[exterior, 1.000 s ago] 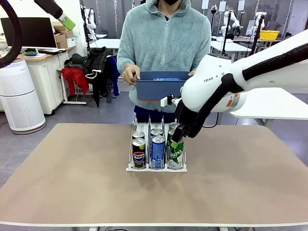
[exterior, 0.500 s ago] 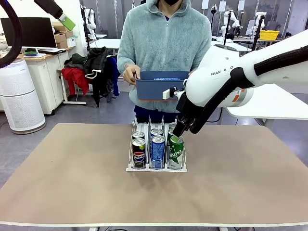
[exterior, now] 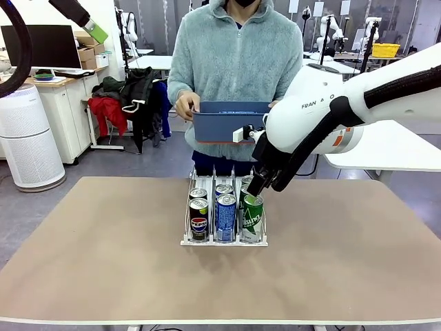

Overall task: Fill the beverage cans into the dispenser.
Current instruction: Place the picked Sprite in the line of the Automatic Can Dispenser with the same cans, then pick up the Ionic drink handed by the human.

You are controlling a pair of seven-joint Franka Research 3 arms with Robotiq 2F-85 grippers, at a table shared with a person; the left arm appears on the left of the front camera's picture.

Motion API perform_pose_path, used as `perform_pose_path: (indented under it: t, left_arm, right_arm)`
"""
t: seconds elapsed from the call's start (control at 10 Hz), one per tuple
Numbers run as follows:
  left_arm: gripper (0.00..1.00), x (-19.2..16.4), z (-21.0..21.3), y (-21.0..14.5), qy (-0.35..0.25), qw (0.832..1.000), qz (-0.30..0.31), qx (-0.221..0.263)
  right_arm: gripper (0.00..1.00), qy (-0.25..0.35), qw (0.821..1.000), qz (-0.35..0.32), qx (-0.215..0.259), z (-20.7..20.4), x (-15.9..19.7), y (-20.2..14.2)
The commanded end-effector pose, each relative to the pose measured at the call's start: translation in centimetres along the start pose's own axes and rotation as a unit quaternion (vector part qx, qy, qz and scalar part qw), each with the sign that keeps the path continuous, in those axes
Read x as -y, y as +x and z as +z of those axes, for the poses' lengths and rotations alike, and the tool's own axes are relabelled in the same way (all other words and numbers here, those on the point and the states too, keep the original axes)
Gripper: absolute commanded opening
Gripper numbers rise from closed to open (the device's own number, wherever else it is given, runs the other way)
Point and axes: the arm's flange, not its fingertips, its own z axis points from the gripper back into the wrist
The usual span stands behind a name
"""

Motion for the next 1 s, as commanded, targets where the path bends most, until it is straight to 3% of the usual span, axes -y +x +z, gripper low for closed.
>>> perform_pose_path:
  t: [0.0, 0.9]
  left_arm:
    - [1.0, 0.05, 0.08, -0.09, 0.0, 1.0, 0.001, 0.0]
    - [1.0, 0.05, 0.08, -0.09, 0.0, 1.0, 0.001, 0.0]
  right_arm:
    - [1.0, -0.001, 1.0, 0.003, -0.001, -0.09, 0.09, 0.14]
    - [1.0, -0.001, 1.0, 0.003, -0.001, -0.09, 0.09, 0.14]
